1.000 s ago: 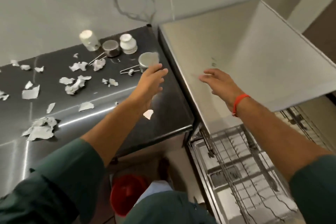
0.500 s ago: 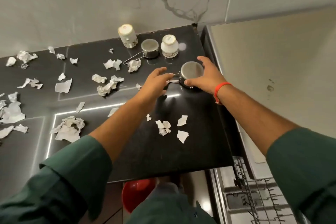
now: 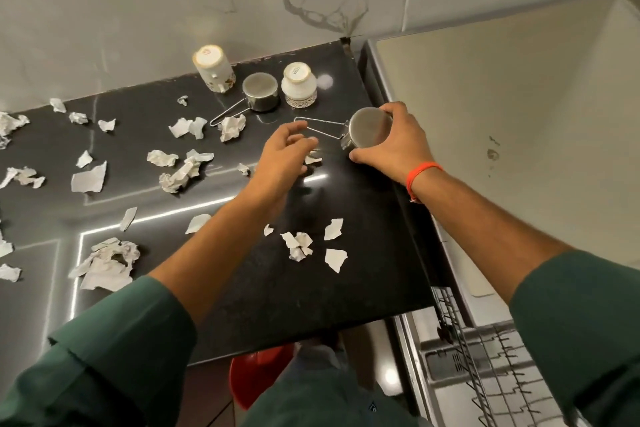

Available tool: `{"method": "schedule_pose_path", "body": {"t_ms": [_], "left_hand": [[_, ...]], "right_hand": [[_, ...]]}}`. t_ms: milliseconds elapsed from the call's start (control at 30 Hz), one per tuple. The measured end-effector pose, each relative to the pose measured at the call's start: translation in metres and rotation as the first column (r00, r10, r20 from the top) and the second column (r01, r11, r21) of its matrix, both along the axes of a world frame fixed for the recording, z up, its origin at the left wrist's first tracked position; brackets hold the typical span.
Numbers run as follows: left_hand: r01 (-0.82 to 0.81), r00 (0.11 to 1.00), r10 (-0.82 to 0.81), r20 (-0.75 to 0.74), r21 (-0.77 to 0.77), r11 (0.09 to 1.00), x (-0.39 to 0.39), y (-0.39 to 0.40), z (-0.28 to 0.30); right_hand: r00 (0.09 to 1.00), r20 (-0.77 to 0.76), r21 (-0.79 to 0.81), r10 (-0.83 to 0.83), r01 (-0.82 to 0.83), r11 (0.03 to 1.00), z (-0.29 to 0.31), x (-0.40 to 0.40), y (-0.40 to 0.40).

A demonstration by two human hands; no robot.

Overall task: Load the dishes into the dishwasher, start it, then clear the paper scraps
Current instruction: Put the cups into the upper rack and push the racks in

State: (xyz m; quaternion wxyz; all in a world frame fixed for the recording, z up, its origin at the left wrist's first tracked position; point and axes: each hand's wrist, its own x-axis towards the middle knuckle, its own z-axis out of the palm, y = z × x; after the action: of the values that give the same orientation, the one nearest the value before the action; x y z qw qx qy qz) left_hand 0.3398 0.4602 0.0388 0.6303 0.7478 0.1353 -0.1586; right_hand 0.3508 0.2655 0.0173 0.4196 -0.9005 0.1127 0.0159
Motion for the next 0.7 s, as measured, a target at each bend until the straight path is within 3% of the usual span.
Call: {"method": "schedule_pose_path", "body": {"t_ms": [233,433,700], "left_hand": [[0.031,0.999,-0.029,0.029,-0.062,0.998,-0.025,-0.061,0.018],[0.2,0.979,-0.201,0.008,-0.152,0.968,-0.089,-0.146,0.03],[0.493,0.87,-0.494,0.004,-0.065,0.868,-0.174,-0.257,0.019]], "right_hand": [[0.996,0.06,0.033,-0.062,0.06,0.998,0.025,-0.072,-0.075],[0.991,0.051,0.033,-0.125,0.124,0.992,0.048,-0.17,-0.165],[0.984,-0.033,-0.018,-0.177,0.176,0.984,0.043,-0.312,-0.279]]}}
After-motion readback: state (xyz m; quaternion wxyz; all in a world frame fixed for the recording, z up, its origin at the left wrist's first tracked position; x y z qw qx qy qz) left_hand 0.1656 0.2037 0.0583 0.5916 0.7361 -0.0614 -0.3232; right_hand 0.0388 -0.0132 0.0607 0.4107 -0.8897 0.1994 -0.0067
